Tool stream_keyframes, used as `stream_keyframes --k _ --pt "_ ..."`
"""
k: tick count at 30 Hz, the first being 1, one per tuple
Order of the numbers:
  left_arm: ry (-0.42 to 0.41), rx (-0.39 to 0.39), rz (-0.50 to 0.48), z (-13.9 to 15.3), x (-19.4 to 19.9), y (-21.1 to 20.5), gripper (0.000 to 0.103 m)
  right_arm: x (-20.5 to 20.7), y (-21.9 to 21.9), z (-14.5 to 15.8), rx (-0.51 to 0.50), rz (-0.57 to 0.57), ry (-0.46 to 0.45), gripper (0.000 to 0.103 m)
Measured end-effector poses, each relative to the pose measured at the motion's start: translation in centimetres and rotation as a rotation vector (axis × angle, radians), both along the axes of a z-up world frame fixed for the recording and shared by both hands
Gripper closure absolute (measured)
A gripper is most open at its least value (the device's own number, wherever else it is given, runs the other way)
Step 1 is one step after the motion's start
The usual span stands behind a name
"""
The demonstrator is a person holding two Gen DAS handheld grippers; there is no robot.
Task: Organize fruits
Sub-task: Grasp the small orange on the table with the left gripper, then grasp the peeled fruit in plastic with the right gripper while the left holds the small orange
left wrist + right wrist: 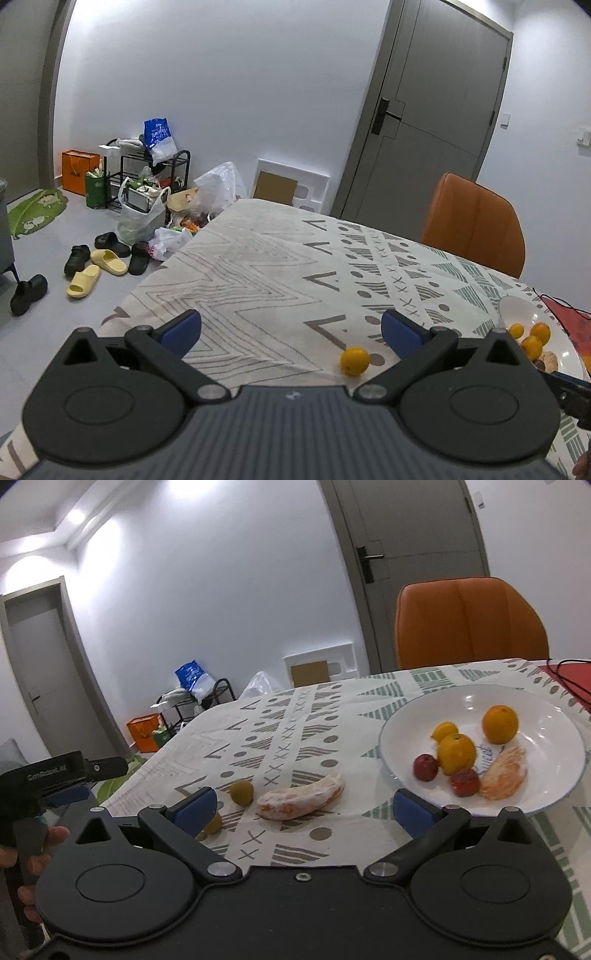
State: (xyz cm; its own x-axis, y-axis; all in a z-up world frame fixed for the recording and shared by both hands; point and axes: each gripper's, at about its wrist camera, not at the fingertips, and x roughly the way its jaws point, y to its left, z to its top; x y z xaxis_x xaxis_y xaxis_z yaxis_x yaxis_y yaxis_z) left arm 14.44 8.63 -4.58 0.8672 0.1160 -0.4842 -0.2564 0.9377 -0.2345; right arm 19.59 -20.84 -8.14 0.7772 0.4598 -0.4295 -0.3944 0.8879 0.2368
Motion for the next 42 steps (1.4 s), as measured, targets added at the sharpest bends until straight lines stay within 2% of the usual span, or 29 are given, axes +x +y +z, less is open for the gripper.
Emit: stream_keyframes --k 10,19,21,30,33,34,42 --pt "0.022 -0.010 -0.051 -1.4 1.1 -0.4 0.004 1.3 1.2 -1.0 -0.026 0.011 0.041 0.000" --pt "0.060 -0.018 -0.103 -2.6 2.9 -1.3 0.019 2.7 2.1 -1.6 -0.047 0.038 0.070 0.000" --pt "0.067 -0.016 -0.115 -2.8 3.3 -1.5 0.023 2.9 2.3 -1.7 -0.055 0.043 0.072 0.000" --pt "0.099 -0.046 -0.176 -4.2 4.7 -2.2 0.055 4.0 2.9 -1.9 -0.083 0.047 0.074 0.000" --pt "0.092 -0.046 -0.181 -4.3 4.7 -2.3 0.071 4.3 3.4 -2.0 -0.104 0.054 0.070 0.000" --pt "0.094 -0.055 -0.185 -4.4 4.8 -2.2 0.081 4.3 3.5 -2.1 -0.110 0.057 0.067 0.000" --pt "0.089 -0.078 -0.185 -4.3 4.7 -1.6 0.081 5.2 5.0 -2.4 -0.156 0.053 0.062 0.000"
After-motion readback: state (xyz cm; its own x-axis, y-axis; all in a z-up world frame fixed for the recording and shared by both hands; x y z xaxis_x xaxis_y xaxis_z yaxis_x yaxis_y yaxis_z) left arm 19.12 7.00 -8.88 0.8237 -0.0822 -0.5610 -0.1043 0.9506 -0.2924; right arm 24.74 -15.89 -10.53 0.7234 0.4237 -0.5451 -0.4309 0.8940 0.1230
